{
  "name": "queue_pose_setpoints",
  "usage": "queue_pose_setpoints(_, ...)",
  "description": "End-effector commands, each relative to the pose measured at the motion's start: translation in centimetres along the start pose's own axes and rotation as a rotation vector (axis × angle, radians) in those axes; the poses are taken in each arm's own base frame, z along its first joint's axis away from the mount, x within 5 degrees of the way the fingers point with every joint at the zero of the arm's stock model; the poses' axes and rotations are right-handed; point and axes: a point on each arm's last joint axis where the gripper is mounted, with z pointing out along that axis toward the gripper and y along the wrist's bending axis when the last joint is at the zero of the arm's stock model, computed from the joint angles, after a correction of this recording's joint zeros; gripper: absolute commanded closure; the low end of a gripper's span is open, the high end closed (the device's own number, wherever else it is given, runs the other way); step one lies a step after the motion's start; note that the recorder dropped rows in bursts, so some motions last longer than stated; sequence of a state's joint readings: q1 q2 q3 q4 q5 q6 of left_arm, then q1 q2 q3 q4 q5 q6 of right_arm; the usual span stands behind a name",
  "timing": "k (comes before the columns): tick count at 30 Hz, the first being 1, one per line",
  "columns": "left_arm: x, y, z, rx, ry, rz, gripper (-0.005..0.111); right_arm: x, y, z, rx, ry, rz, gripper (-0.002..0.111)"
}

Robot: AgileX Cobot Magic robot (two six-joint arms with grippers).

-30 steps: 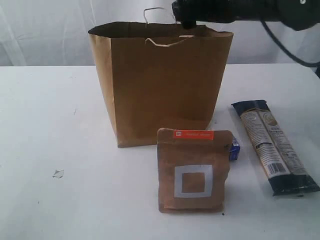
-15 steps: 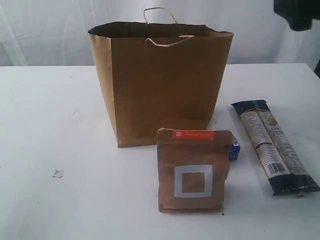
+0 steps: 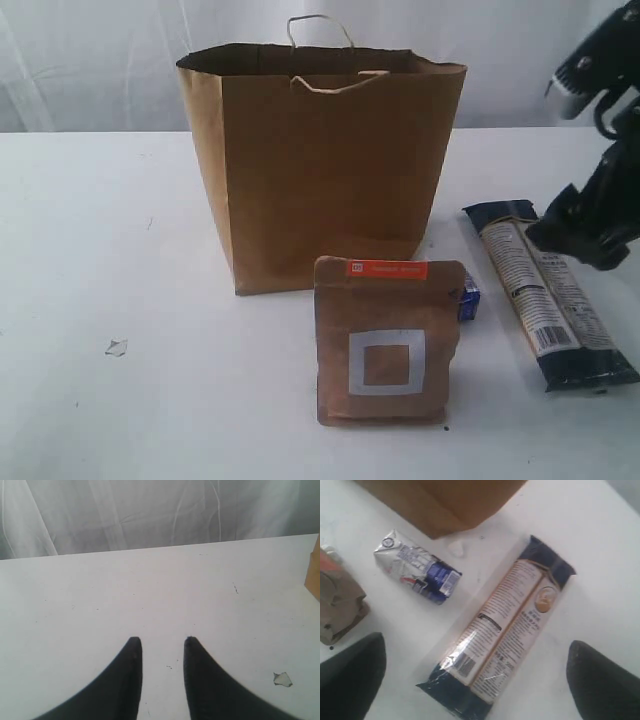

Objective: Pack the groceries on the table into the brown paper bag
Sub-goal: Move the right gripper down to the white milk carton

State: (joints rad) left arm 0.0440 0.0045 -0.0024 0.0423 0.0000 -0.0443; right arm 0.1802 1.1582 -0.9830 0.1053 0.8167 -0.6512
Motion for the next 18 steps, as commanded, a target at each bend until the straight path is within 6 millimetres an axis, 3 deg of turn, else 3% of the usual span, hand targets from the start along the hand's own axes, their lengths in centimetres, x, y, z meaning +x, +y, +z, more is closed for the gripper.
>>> queue_pose_setpoints(1, 0.1, 0.0, 0.0, -0.002, -0.002, -0.014, 0.072, -0.1, 0.2, 2.9, -0.092, 0.056, -0.008, 0.018)
queue_pose_setpoints(10, 0.1, 0.0, 0.0, -0.002, -0.002, -0.014, 0.072, -2.6, 0.9, 7.4, -0.298, 0.146, -0.394, 0.018)
queue_pose_setpoints(18, 0.1, 0.0, 0.0, -0.002, -0.002, -0.014, 0.072, -3.7, 0.7, 12.3, -0.392, 0.201, -0.553, 0.025)
